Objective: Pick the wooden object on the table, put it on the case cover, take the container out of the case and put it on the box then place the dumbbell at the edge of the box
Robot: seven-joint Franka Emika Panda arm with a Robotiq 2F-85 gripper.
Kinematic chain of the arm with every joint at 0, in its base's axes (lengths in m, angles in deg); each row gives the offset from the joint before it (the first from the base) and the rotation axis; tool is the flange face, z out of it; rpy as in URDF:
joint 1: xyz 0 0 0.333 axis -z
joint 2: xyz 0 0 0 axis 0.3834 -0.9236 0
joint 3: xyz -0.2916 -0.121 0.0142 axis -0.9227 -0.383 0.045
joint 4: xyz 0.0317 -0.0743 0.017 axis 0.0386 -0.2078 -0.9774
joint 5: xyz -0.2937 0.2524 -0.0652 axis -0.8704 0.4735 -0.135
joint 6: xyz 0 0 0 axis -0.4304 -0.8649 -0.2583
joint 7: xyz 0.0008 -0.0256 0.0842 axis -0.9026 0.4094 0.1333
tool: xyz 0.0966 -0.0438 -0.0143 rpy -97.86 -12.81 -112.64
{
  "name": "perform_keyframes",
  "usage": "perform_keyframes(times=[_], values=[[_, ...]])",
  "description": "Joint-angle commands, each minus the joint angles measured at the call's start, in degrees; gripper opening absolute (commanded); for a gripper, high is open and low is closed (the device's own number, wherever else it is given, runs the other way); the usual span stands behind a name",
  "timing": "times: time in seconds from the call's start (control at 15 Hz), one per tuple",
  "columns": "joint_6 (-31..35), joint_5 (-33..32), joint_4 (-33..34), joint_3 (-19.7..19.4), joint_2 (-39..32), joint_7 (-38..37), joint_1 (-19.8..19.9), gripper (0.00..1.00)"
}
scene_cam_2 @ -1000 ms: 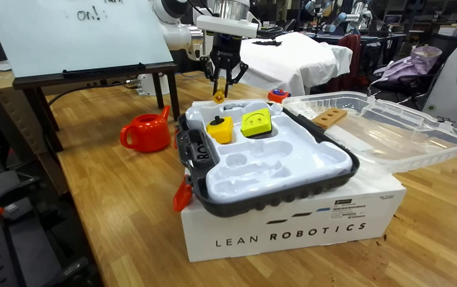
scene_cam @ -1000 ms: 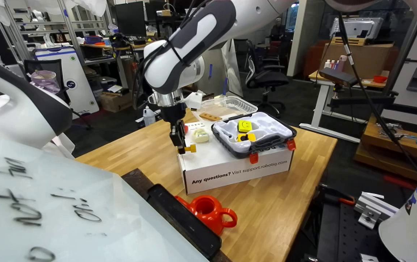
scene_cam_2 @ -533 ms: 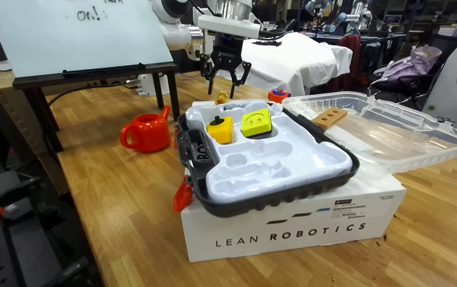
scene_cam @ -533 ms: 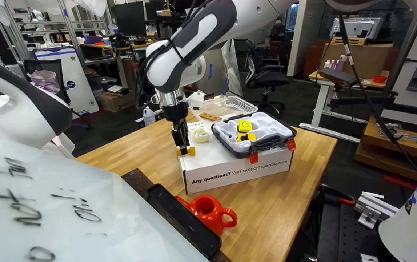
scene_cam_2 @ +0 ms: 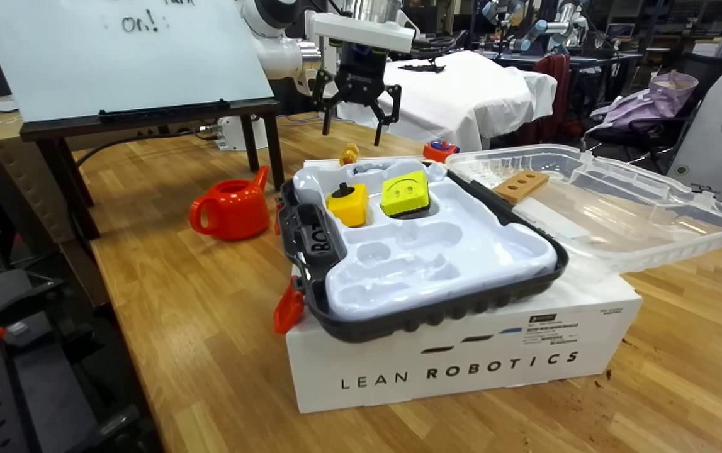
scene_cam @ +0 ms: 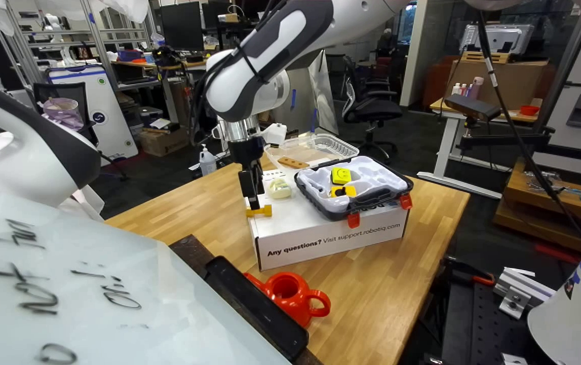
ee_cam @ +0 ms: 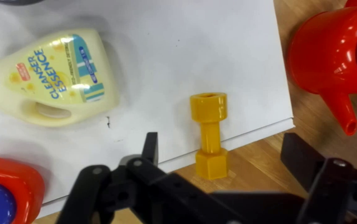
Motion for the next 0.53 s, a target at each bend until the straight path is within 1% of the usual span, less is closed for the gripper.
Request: perform_keyframes(times=[0.0,0.07,0.27,0.47], values=[[2.3,4.6,-7.4,2.1,6.7,2.5,2.8,1.00],[2.7,6.7,-9.4,2.4,8.8,3.0,3.3,1.00],[2.8,15.7,-17.1,2.8,16.6,3.7,4.9,1.00],[3.6,24.4,-26.8,1.0,26.0,5.3,5.9,1.00]])
